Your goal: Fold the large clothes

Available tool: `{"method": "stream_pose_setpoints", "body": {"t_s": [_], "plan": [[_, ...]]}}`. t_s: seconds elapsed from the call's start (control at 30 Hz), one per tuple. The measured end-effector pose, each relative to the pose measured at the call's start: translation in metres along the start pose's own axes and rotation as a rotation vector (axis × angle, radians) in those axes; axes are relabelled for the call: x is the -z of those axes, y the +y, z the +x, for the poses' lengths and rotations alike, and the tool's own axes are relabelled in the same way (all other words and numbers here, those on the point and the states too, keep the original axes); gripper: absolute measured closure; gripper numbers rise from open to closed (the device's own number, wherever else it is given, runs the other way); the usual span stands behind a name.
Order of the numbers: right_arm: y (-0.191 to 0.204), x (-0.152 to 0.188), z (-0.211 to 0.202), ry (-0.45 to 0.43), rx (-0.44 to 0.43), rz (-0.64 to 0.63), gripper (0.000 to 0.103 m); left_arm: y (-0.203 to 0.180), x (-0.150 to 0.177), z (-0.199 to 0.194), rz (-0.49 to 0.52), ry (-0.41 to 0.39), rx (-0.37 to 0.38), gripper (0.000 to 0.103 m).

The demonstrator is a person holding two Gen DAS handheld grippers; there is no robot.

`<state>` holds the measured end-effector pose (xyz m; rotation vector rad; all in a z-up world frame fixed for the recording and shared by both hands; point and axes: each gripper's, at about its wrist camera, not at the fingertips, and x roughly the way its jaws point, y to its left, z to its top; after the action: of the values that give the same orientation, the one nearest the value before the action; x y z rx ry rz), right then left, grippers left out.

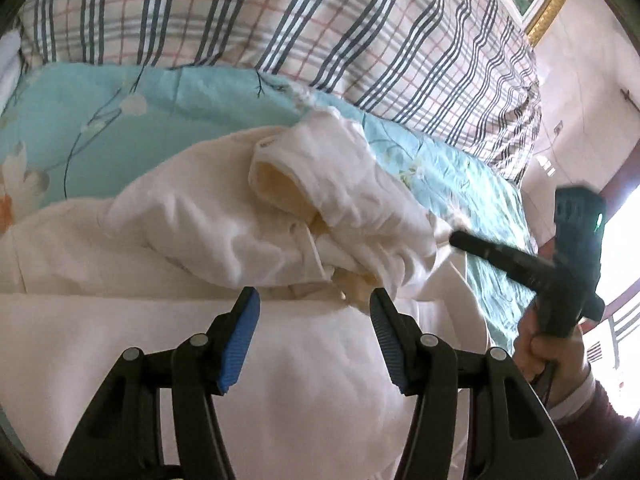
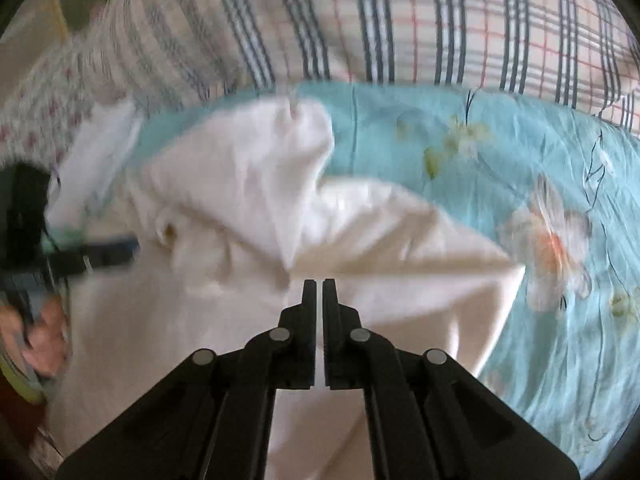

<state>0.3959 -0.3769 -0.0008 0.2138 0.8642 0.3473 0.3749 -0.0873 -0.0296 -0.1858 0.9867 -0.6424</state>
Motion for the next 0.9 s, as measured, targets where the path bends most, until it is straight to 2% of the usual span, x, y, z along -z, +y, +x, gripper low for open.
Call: {"method": "stream_pose_setpoints", "body": {"t_s": [0.03, 0.07, 0.1, 0.17, 0.23, 0.33, 0.37, 0.4, 0.43, 0.53, 0.67, 0.73, 0.8, 0.87, 0.9], "plan": [[0.002, -0.008, 0.0, -0.017, -0.025, 0.009, 0.077, 0.002, -0.002, -0.002, -0.01, -0.006, 0.008, 0.046], [0.007, -0.024, 0.006, -0.031, -0.069, 0.018, 0.056, 0.005, -0.003, -0.006, -0.018, -0.011, 0.016, 0.046], [0.01, -0.035, 0.012, -0.031, -0.087, 0.017, 0.038, 0.008, -0.004, -0.008, -0.027, -0.016, 0.023, 0.046], [0.019, -0.054, 0.032, -0.012, -0.103, 0.004, 0.035, 0.011, -0.008, -0.01, -0.033, -0.021, 0.023, 0.046], [0.024, -0.073, 0.064, 0.048, -0.115, 0.011, 0.035, 0.013, -0.011, -0.009, -0.033, -0.021, 0.015, 0.046], [0.029, -0.078, 0.106, 0.154, -0.061, -0.017, 0.036, 0.016, -0.012, -0.008, -0.029, -0.02, 0.02, 0.046], [0.03, -0.074, 0.115, 0.176, -0.053, -0.029, 0.045, 0.016, -0.012, -0.009, -0.029, -0.021, 0.022, 0.046], [0.031, -0.074, 0.124, 0.2, -0.043, -0.044, 0.088, 0.016, -0.012, -0.008, -0.027, -0.023, 0.029, 0.046], [0.03, -0.073, 0.129, 0.214, -0.041, -0.043, 0.102, 0.016, -0.013, -0.007, -0.025, -0.022, 0.037, 0.046], [0.026, -0.075, 0.114, 0.159, -0.081, -0.025, 0.103, 0.016, -0.016, 0.001, -0.017, -0.011, 0.062, 0.046], [0.039, -0.078, 0.054, 0.021, -0.176, -0.054, 0.103, 0.024, -0.017, 0.021, -0.062, 0.036, 0.064, 0.046], [0.047, -0.08, 0.035, 0.011, -0.165, -0.086, 0.103, 0.028, -0.019, 0.017, -0.093, 0.031, 0.09, 0.046], [0.05, -0.078, 0.028, 0.008, -0.134, -0.119, 0.103, 0.028, -0.024, 0.001, -0.09, -0.012, 0.113, 0.045], [0.049, -0.069, 0.023, 0.024, -0.124, -0.155, 0.103, 0.028, -0.033, -0.014, -0.054, -0.059, 0.061, 0.043], [0.043, -0.064, 0.025, 0.032, -0.116, -0.156, 0.103, 0.028, -0.041, -0.019, -0.029, -0.077, 0.007, 0.039]]}}
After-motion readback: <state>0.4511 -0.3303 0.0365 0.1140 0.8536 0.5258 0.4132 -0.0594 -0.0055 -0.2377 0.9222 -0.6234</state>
